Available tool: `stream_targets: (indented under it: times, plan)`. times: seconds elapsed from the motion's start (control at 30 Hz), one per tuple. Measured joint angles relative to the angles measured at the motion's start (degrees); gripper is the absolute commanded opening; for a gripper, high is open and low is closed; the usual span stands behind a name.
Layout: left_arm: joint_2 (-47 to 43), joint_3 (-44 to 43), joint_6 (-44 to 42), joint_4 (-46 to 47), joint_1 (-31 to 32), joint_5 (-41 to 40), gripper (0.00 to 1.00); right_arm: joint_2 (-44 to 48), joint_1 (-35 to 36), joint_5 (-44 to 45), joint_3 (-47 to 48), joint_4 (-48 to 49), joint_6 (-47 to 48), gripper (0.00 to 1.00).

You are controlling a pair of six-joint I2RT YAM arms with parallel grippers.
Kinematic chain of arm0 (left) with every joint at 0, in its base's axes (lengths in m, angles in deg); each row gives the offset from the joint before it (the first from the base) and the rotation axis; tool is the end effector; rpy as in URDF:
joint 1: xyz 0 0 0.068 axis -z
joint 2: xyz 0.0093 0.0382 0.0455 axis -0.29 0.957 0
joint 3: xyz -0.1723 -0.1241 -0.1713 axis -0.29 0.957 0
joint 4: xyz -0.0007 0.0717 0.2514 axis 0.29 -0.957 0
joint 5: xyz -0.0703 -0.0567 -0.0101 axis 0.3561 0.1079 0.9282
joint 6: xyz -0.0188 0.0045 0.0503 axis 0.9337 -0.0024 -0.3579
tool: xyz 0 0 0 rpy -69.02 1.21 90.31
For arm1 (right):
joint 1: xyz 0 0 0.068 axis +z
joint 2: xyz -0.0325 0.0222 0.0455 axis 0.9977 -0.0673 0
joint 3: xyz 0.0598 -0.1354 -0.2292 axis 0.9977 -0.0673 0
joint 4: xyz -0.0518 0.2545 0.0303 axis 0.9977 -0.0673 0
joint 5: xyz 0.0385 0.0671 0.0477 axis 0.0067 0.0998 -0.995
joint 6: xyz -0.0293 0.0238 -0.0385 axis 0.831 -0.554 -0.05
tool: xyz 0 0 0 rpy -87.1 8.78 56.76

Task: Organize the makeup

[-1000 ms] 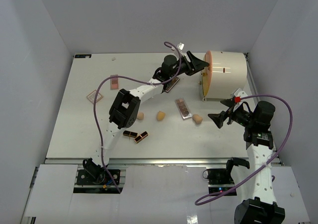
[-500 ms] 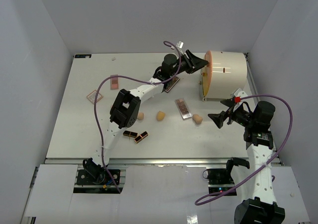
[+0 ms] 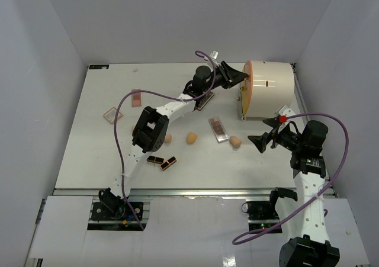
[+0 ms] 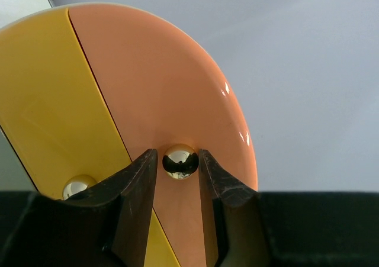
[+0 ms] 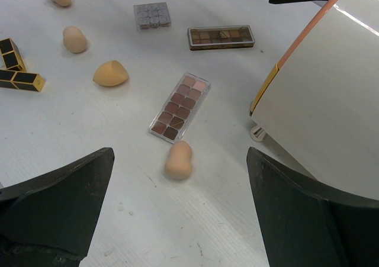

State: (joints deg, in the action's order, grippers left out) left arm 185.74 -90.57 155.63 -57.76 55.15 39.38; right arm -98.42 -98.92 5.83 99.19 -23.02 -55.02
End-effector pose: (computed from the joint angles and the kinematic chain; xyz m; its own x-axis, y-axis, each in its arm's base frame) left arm 0.4556 -0.3778 0.2309 -0.8064 -0.4650 -0.3653 0.3601 0.1040 -0.9271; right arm 0.1559 -0.0057 0.2835 -0.0306 -0.2099 -0.9773 -0.6868 0.7148 -0.1320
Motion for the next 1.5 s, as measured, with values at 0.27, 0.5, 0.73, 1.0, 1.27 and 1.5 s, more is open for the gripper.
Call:
stream_targets:
  times: [0.27,0.5,0.73,1.0,1.27,1.5]
  plan:
    - [0.0,0.0,0.6,0.3,0.1,0.3,0.34,0.0,0.0,0.0,0.0,0.0,0.0,1.0]
    - [0.0,0.3,1.4,0.9,0.1,0.9,0.14,0.0,0.0,0.0,0.0,0.0,0.0,1.0]
    - [-4.4,8.3,0.9,3.9,0.1,0.9,0.12,0.0,0.0,0.1,0.0,0.0,0.1,1.0]
    - [-13.7,21.2,-2.1,4.4,-0.7,1.3,0.12,0.0,0.0,0.1,-0.1,0.0,0.2,1.0]
    - [-17.9,27.8,-3.2,5.8,-2.4,2.5,0.12,0.0,0.0,0.3,-0.1,0.0,0.3,1.0]
    - [-21.1,31.6,-3.9,6.0,-3.4,3.1,0.13,0.0,0.0,0.3,-0.1,0.0,0.4,1.0]
